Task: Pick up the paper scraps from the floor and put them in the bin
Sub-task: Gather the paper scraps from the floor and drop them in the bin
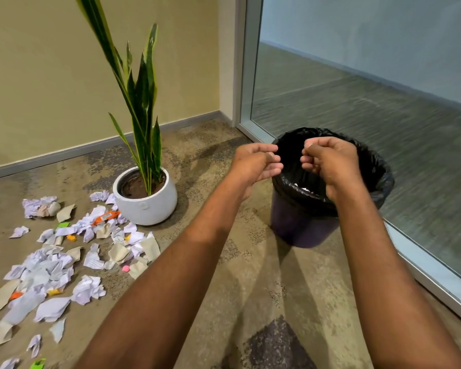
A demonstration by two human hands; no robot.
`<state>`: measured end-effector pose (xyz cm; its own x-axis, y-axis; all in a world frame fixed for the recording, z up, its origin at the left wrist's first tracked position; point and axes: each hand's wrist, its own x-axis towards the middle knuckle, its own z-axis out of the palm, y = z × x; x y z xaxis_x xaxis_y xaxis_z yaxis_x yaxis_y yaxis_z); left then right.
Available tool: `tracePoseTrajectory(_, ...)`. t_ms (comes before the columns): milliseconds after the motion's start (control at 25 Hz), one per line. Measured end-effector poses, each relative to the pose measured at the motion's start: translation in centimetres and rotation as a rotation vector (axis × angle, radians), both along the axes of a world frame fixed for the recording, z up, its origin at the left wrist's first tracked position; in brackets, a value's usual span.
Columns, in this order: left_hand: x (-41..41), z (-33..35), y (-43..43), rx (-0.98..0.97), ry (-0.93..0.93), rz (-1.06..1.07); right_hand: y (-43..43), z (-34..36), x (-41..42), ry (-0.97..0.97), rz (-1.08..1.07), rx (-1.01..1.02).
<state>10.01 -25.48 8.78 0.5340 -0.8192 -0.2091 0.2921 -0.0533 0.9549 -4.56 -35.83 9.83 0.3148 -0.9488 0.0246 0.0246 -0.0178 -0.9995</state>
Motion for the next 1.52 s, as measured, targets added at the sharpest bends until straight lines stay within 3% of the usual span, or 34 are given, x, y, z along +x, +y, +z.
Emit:
tracePoseTrajectory(200, 6.1, -3.9, 6.4, 0.119, 0.024, 0.154, 4.9, -2.6, 6.7, -0.001, 0.277, -0.024)
tracePoseTrajectory(520, 13.0, -13.1, 19.6, 0.430, 0.051, 0.398, 15.4, -15.1, 15.5, 0.440, 0.602, -0.024)
tracePoseTrajectory(680, 14.1, -16.0, 23.9, 0.529, 0.079, 0.461, 17.8, -20.6, 16.0, 0.670, 0.680, -0.226)
tracePoseTrajectory(920, 14.8, -18.9, 28.1, 0.617, 0.084, 0.518, 18.6, -23.5, 17.4, 0.856, 0.771, -0.439)
tracePoseTrajectory(1240, 15.1, -20.0, 29.8, 0.618, 0.093, 0.611, 19.7, -25.4, 18.4, 1.057, 0.839, -1.028)
tracePoseTrajectory(1360, 14.9, -20.3, 30.0, 0.619, 0.090, 0.605, 19.5, -25.8, 19.1, 1.035, 0.799, -0.938)
tracePoseTrajectory(1440, 14.9, -20.5, 30.6, 0.615, 0.097, 0.611, 19.9, -25.4, 19.1, 0.978, 0.706, -0.654)
tracePoseTrajectory(1520, 15.1, -20.5, 29.7, 0.617, 0.087, 0.619, 18.2, -23.9, 18.9, 0.767, 0.662, -0.255)
